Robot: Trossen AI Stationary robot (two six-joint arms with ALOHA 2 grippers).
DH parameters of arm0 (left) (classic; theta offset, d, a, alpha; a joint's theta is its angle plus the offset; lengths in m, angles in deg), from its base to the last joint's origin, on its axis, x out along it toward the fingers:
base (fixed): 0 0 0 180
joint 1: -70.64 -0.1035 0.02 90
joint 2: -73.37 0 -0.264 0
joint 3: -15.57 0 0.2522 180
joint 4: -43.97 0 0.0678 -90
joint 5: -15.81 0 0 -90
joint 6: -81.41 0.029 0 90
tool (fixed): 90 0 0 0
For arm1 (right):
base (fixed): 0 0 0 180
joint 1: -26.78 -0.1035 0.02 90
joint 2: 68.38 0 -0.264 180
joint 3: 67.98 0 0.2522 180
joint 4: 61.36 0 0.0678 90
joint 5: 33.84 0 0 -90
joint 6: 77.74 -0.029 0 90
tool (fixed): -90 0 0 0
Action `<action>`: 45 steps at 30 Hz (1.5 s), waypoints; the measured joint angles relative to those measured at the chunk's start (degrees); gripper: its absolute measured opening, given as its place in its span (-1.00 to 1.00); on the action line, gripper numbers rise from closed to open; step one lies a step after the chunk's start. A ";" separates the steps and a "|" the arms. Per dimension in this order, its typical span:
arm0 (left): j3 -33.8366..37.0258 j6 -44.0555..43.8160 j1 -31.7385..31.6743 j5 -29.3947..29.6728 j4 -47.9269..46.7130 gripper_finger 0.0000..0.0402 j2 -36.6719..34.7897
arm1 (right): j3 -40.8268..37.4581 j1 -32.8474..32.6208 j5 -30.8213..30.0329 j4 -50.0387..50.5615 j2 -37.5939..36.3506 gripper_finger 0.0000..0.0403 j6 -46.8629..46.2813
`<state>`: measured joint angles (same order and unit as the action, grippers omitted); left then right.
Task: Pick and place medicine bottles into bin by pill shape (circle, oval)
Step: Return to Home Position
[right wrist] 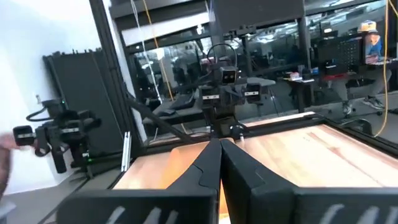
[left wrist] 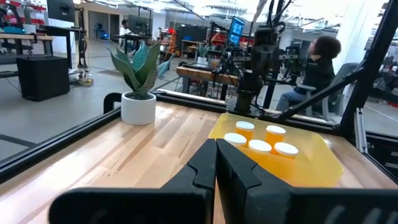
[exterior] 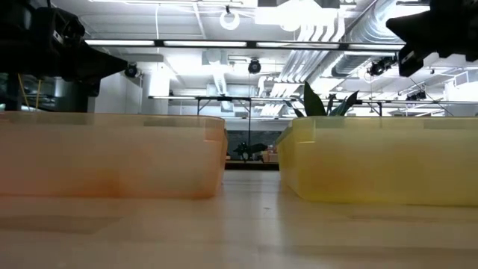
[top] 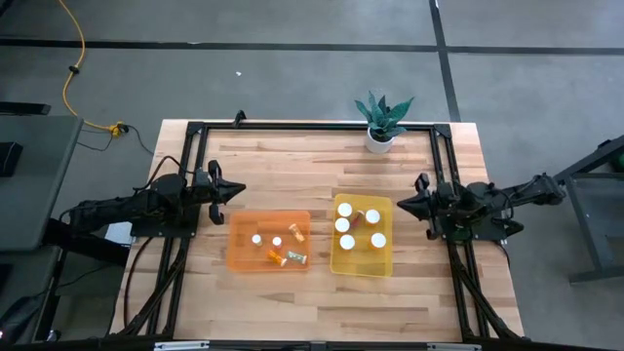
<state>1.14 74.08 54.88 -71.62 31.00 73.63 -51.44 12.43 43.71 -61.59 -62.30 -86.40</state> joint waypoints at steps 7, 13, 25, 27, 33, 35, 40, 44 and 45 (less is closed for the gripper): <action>-0.01 0.00 0.01 0.00 0.00 -1.00 0.00 | 3.98 2.80 0.57 10.96 -6.05 -1.00 0.15; -0.02 0.00 0.01 0.07 0.06 -1.00 0.09 | -0.86 3.17 0.65 5.58 -5.91 -1.00 0.56; -0.02 0.00 0.01 0.09 0.04 -1.00 0.11 | -0.60 11.86 6.59 5.94 -5.96 -1.00 3.12; -0.02 0.00 0.01 0.09 0.07 -1.00 0.11 | -0.60 14.11 8.74 6.56 -5.98 -1.00 2.13; -0.02 0.00 0.01 0.18 0.07 -1.00 0.11 | -2.20 17.88 14.17 7.65 -5.85 -1.00 -0.75; -0.02 -0.02 0.01 0.22 0.07 -1.00 0.11 | -2.20 18.10 14.46 8.13 -5.76 -1.00 -0.93; -0.02 -0.01 0.01 0.22 0.07 -1.00 0.11 | -2.20 18.10 15.63 8.05 -5.87 -1.00 -0.48; -0.02 0.00 0.01 0.22 0.07 -1.00 0.11 | -2.20 18.09 16.11 8.53 -5.87 -1.00 -0.29; -0.02 0.00 0.01 0.22 0.07 -1.00 0.11 | -2.20 18.08 16.12 8.91 -5.87 -1.00 -0.07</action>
<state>1.12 74.08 54.89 -71.40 31.07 73.74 -53.64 30.51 59.83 -52.68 -68.17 -86.47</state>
